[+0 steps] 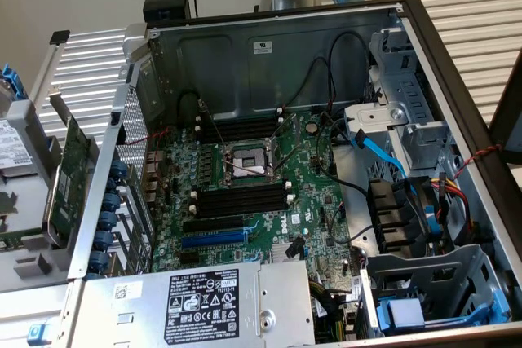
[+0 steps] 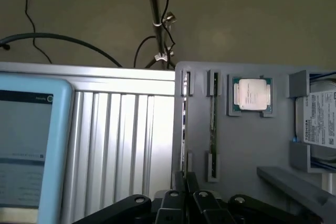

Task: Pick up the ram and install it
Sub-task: 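Pick up the ram and move it above insertion slot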

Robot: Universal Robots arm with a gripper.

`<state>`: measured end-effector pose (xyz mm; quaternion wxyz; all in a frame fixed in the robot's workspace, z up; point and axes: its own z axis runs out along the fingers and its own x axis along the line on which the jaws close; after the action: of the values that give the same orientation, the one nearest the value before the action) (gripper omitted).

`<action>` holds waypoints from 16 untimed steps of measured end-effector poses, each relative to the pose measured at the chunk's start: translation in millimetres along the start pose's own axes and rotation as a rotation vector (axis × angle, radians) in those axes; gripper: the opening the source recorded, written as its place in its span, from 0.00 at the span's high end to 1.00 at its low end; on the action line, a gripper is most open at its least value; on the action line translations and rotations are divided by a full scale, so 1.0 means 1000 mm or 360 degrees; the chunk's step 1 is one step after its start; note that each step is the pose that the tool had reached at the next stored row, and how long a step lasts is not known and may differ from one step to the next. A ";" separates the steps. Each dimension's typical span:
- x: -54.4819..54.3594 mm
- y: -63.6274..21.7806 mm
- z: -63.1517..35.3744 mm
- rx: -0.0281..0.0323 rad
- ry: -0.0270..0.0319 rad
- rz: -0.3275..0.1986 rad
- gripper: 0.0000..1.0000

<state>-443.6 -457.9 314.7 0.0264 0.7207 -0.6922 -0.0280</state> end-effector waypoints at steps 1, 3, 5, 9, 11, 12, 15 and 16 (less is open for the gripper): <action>0.001 -0.0027 -0.0047 -0.00015 -0.00001 0.0000 0.87; 0.003 -0.0084 -0.0144 -0.00048 -0.00004 0.0000 0.87; 0.005 -0.0137 -0.0239 -0.00081 -0.00003 -0.0001 0.87; 0.008 -0.0246 -0.0422 -0.00176 -0.00006 -0.0002 0.87; 0.010 -0.0301 -0.0507 -0.00236 -0.00009 -0.0003 0.87; 0.011 -0.0326 -0.0545 -0.00267 -0.00010 -0.0003 0.87; 0.013 -0.0411 -0.0655 -0.00355 -0.00014 -0.0005 0.87; 0.013 -0.0444 -0.0685 -0.00380 -0.00014 -0.0005 0.87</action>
<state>-393.6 -469.3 379.6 0.0346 0.7214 -0.6907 -0.0366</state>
